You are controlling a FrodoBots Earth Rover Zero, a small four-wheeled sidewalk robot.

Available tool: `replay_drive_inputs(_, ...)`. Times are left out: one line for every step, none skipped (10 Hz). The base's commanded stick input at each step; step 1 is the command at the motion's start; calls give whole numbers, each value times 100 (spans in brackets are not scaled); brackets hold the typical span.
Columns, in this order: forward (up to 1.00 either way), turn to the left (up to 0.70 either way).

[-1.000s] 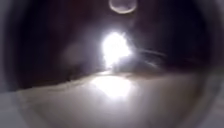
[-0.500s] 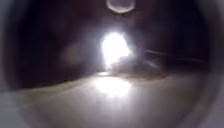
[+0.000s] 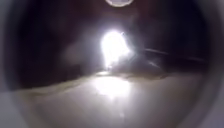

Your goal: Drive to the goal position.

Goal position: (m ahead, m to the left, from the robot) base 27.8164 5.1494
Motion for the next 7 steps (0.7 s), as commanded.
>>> replay_drive_inputs(85,0)
replay_drive_inputs(85,0)
replay_drive_inputs(85,0)
replay_drive_inputs(85,0)
replay_drive_inputs(85,0)
replay_drive_inputs(85,0)
replay_drive_inputs(85,0)
